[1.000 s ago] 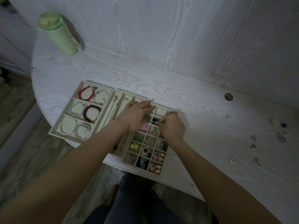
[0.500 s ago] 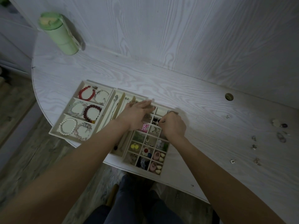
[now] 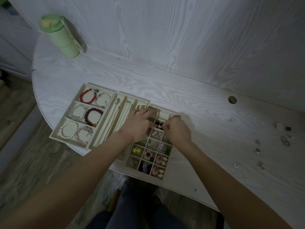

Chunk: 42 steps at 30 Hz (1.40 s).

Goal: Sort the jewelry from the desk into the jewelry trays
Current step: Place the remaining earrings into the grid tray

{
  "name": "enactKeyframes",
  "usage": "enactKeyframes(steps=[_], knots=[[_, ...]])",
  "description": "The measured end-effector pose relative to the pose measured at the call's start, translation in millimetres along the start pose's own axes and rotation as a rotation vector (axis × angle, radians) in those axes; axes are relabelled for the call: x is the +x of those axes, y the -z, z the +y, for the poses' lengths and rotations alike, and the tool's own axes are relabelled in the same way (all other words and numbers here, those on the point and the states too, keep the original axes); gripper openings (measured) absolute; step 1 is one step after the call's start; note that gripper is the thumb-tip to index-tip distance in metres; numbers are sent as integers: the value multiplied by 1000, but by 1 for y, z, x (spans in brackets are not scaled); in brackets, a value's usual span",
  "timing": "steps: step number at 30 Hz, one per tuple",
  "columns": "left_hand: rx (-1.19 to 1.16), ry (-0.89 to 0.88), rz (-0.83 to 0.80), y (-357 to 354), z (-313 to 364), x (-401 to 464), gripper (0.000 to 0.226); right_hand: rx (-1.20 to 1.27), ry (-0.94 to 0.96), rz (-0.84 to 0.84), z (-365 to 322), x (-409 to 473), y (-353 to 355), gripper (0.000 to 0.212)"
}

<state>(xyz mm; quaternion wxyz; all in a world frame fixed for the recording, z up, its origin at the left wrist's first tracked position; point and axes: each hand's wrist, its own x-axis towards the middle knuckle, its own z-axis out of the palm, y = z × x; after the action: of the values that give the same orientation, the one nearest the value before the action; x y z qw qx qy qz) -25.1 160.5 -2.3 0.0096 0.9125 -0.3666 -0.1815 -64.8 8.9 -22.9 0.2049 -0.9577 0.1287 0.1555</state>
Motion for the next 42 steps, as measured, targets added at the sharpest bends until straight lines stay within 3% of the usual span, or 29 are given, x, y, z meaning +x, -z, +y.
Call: enactKeyframes(steps=[4, 10, 17, 23, 27, 32, 35, 39, 42], knots=[[7, 16, -20, 2, 2, 1, 49, -1, -8, 1, 1, 0, -3, 25], [-48, 42, -26, 5, 6, 0, 45, 18, 12, -23, 2, -3, 1, 28], [-169, 213, 48, 7, 11, -2, 45, 185, 58, -25, 19, -18, 18, 23], [-215, 220, 144, 24, 57, 28, 44, 374, -33, 82, 74, -37, 40, 24], [-223, 164, 222, 29, 111, 66, 38, 365, -147, 111, 124, -49, 52, 40], [-264, -17, 129, 17, 181, 110, 42, 264, -299, 136, 189, -61, 58, 58], [-266, -110, 23, 4, 213, 135, 55, 191, -369, 110, 217, -65, 60, 62], [-168, -88, -81, -11, 234, 160, 76, -9, -453, 122, 241, -63, 59, 59], [-85, -76, -95, -20, 235, 168, 75, -3, -481, 183, 247, -56, 57, 51]])
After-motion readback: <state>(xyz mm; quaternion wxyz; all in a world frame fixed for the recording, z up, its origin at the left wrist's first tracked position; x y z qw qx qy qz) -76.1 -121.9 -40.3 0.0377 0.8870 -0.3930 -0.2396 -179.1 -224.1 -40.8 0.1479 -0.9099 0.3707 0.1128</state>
